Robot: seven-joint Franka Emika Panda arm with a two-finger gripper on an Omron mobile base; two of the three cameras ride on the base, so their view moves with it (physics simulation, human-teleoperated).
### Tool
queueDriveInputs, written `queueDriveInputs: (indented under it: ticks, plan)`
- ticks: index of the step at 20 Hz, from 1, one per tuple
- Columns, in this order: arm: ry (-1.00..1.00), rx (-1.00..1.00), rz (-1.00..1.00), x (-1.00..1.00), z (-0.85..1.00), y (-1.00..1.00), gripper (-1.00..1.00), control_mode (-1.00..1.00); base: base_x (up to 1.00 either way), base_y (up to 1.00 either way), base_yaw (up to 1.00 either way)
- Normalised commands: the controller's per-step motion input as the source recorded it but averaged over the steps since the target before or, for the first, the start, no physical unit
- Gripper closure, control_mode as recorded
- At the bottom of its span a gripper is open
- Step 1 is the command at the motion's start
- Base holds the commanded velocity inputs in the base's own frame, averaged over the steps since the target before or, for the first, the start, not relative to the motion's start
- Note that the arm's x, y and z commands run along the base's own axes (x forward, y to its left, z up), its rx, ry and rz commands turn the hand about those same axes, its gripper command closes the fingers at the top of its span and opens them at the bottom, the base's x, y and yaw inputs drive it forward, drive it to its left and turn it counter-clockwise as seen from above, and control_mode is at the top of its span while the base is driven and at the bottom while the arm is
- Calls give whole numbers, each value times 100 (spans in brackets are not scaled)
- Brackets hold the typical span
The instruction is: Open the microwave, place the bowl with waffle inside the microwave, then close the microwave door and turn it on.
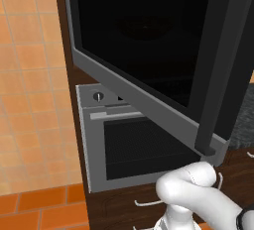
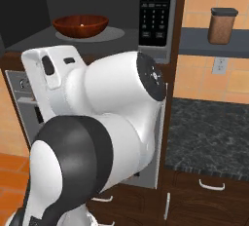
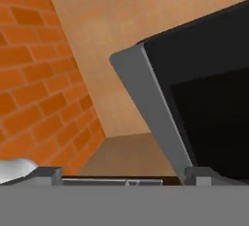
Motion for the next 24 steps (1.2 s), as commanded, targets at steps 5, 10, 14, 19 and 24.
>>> queueDriveInputs:
  ticks: [5, 10, 14, 19, 24]
  plan:
    - [-5, 0, 16, -81, 6, 84, -100, -100, 0, 0, 0]
    - [1, -5, 18, -59, 0, 92, -100, -100, 0, 0, 0]
    - [-2, -7, 15, -70, 0, 66, -100, -100, 0, 0, 0]
    - [-17, -5, -8, -46, -2, 67, -100, -100, 0, 0, 0]
    - [-41, -15, -57, 5, -18, 90, -100, -100, 0, 0, 0]
